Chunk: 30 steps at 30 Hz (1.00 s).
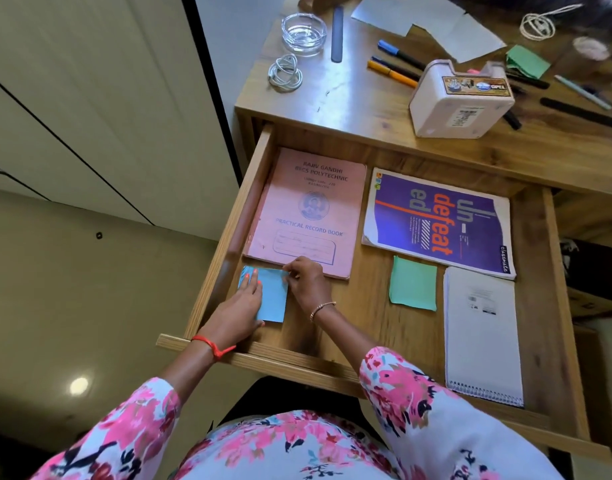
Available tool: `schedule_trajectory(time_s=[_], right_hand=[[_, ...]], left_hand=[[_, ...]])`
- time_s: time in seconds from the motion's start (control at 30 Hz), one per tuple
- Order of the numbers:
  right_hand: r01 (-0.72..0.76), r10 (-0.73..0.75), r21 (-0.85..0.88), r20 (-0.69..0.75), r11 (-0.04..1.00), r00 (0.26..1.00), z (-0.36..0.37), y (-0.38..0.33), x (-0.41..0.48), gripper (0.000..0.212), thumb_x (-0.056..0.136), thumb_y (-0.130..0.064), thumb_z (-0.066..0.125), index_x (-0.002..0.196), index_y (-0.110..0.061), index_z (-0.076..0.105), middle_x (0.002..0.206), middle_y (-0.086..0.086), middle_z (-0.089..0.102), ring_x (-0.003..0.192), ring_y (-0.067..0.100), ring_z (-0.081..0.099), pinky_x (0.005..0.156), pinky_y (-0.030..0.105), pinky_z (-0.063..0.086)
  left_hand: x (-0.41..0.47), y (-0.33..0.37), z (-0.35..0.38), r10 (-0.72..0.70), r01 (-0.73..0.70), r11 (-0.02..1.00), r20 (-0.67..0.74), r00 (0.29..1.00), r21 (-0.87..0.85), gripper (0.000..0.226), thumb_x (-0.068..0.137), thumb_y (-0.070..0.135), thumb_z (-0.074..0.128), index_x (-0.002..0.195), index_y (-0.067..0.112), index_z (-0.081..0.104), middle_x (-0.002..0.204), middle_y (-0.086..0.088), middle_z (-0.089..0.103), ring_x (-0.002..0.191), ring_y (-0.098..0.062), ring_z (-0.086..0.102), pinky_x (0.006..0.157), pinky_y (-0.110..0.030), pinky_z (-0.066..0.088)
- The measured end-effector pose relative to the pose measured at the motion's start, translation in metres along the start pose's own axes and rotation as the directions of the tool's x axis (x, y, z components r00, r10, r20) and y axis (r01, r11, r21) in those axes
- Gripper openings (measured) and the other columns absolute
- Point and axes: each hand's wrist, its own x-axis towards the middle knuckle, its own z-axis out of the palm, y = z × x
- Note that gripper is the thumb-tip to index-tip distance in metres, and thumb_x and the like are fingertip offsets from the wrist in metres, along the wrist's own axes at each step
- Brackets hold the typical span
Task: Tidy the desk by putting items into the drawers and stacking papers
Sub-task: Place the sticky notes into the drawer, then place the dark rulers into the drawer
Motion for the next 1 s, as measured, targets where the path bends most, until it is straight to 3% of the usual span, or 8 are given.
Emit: schedule_trajectory(time_s=[0.07, 0.2, 0.43, 0.57, 0.77, 0.9, 1.0], right_hand=[[0.038, -0.038, -0.023, 0.023, 0.999, 0.999, 0.002, -0.001, -0.001, 0.019, 0.082, 0.005, 0.057, 0.098, 0.004, 0.067, 0.100, 0.017, 0.064, 0.092, 0.026, 0.061, 0.065, 0.005, 0.036], [0.094, -0.092, -0.052, 0.054, 0.994, 0.994, 0.006, -0.003, -0.003, 0.023, 0.081, 0.007, 0.057, 0.102, 0.005, 0.065, 0.102, 0.019, 0.060, 0.092, 0.029, 0.060, 0.080, 0.030, 0.048], [0.115, -0.112, -0.049, 0.064, 0.992, 0.992, 0.000, -0.001, -0.005, 0.022, 0.083, 0.004, 0.058, 0.104, 0.005, 0.064, 0.103, 0.018, 0.060, 0.095, 0.028, 0.059, 0.083, 0.028, 0.047], [0.165, -0.166, -0.037, -0.045, 0.986, 0.985, -0.025, 0.001, -0.001, 0.012, 0.083, 0.000, 0.060, 0.092, 0.006, 0.066, 0.092, 0.020, 0.062, 0.083, 0.028, 0.062, 0.072, 0.024, 0.048], [0.234, -0.253, -0.097, -0.322, 0.967, 0.912, -0.092, -0.008, 0.038, 0.008, 0.081, 0.000, 0.061, 0.077, 0.004, 0.065, 0.077, 0.019, 0.062, 0.063, 0.026, 0.059, 0.061, 0.017, 0.038], [0.265, -0.300, -0.142, -0.429, 0.954, 0.852, -0.138, -0.025, 0.080, 0.008, 0.079, -0.002, 0.063, 0.074, 0.003, 0.066, 0.073, 0.019, 0.062, 0.063, 0.022, 0.056, 0.059, 0.015, 0.032], [0.256, -0.298, -0.152, -0.467, 0.955, 0.833, -0.164, -0.036, 0.118, 0.008, 0.079, -0.004, 0.063, 0.077, 0.003, 0.068, 0.074, 0.018, 0.063, 0.063, 0.025, 0.058, 0.060, 0.014, 0.031]], left_hand=[[0.000, -0.002, 0.002, -0.017, 0.018, 1.000, -0.018, 1.000, 0.025, 0.073, 0.093, 0.021, 0.050, 0.145, -0.003, 0.003, 0.154, -0.021, -0.006, 0.144, -0.024, -0.002, 0.114, -0.025, 0.011], [-0.001, -0.004, 0.004, -0.040, 0.043, 0.994, -0.036, 0.999, 0.099, 0.068, 0.095, 0.017, 0.044, 0.143, -0.006, 0.003, 0.153, -0.026, -0.004, 0.144, -0.027, -0.001, 0.115, -0.026, 0.004], [0.001, -0.001, 0.000, -0.001, 0.005, 0.988, -0.025, 1.000, 0.152, 0.071, 0.094, 0.020, 0.048, 0.143, -0.006, 0.005, 0.153, -0.026, -0.005, 0.144, -0.028, -0.002, 0.115, -0.028, 0.002], [0.010, 0.009, -0.022, 0.063, -0.063, 0.998, -0.039, 0.997, -0.013, 0.074, 0.091, 0.029, 0.055, 0.145, 0.000, 0.013, 0.156, -0.013, -0.005, 0.144, -0.019, 0.001, 0.113, -0.026, 0.015], [0.061, 0.031, -0.104, 0.246, -0.272, 0.962, -0.333, 0.910, -0.035, 0.066, 0.091, 0.031, 0.054, 0.143, 0.003, 0.025, 0.155, -0.011, 0.013, 0.143, -0.019, 0.013, 0.113, -0.025, 0.013], [0.117, 0.046, -0.165, 0.252, -0.325, 0.941, -0.444, 0.860, -0.095, 0.059, 0.093, 0.026, 0.052, 0.141, 0.000, 0.031, 0.153, -0.013, 0.021, 0.143, -0.022, 0.016, 0.112, -0.022, 0.010], [0.162, 0.050, -0.197, 0.215, -0.290, 0.950, -0.434, 0.875, -0.114, 0.055, 0.095, 0.026, 0.048, 0.140, -0.001, 0.032, 0.152, -0.016, 0.023, 0.142, -0.023, 0.019, 0.111, -0.022, 0.009]])
